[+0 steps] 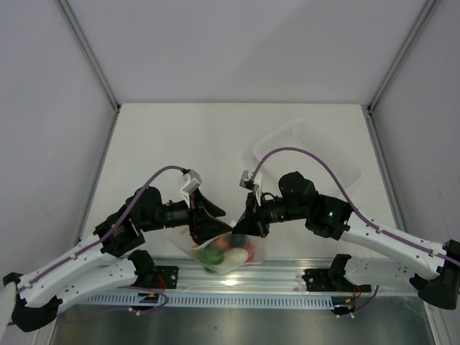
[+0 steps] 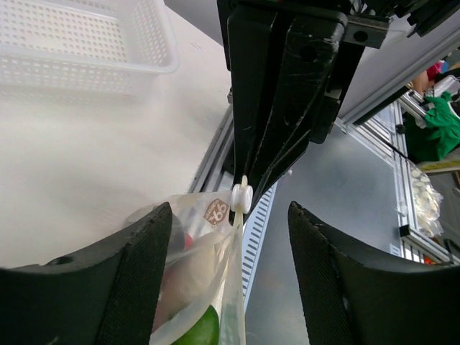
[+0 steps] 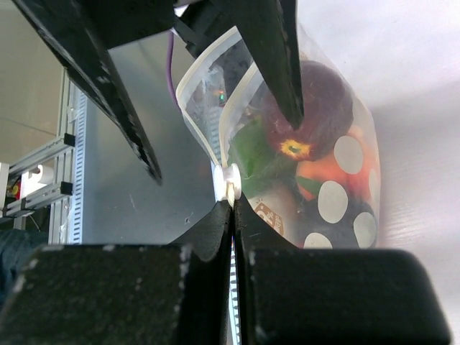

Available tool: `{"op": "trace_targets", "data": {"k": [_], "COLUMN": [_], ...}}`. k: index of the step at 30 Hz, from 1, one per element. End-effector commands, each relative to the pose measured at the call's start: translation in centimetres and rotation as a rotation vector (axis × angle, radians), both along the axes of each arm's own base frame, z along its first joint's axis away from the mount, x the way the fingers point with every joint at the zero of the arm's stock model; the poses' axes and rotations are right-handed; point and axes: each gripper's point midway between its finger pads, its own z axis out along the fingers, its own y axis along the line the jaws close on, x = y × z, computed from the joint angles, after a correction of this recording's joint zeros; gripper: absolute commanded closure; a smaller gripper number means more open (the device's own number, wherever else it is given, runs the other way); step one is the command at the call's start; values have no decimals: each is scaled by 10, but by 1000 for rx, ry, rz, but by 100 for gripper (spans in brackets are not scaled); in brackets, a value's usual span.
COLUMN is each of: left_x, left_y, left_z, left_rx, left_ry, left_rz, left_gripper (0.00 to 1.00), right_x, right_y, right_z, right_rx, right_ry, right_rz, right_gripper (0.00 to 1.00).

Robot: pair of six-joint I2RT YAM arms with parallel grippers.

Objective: Place the food in the zip-top bag and seal the zipper
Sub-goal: Zip the zipper food storage bag at the center of the board.

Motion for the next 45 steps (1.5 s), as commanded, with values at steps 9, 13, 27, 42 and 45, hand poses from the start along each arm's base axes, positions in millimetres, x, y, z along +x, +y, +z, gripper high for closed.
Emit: {"op": "trace_targets", "data": {"k": [9, 13, 27, 42, 45], "left_x": [-14, -15, -16, -10, -9], "left_y": [-15, -15, -19, -16, -15], "left_z": [17, 18, 8, 3, 0], "left_rx": [-78, -82, -64, -39, -30], "left_ry": [17, 22, 43, 52, 55], "left_rz": [-120, -124, -141, -100, -91], "left_gripper": [50, 58, 68, 98, 99], "right_x": [-5, -5, -5, 4, 7], "right_y": [-2, -1, -1, 2, 3], "right_z": [15, 13, 15, 8, 6], "right_rx": [59, 57, 63, 67, 82], "right_ry": [-58, -58, -61, -46, -38], "right_rz": [22, 26, 21, -44, -76], "right_gripper": [100, 100, 100, 100, 100]}}
